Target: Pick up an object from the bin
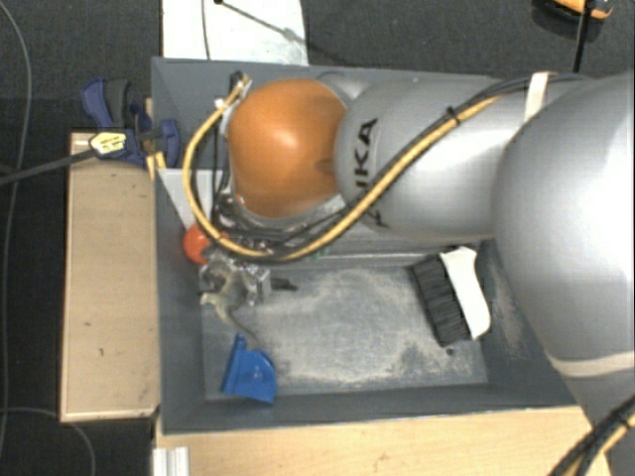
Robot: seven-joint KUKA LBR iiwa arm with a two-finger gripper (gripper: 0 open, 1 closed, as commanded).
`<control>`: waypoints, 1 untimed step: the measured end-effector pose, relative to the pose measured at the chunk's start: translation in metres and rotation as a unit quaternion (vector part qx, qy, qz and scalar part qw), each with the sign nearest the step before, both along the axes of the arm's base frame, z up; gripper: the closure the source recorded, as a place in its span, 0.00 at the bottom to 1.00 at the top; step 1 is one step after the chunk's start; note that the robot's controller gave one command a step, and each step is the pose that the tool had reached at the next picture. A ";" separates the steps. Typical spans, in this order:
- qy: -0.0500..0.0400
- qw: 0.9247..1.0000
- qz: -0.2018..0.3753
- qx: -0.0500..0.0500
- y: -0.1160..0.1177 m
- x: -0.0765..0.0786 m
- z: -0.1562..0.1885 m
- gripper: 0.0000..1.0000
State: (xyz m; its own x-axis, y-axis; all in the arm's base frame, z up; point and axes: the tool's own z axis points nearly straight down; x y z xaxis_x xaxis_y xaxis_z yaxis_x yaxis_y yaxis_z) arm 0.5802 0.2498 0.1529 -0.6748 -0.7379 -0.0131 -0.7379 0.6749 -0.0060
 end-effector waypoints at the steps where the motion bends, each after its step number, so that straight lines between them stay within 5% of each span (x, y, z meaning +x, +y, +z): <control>1: -0.001 1.000 0.000 0.000 0.000 0.000 0.013 1.00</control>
Offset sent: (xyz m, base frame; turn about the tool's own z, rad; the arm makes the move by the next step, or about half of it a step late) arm 0.0000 0.0000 0.0186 0.0000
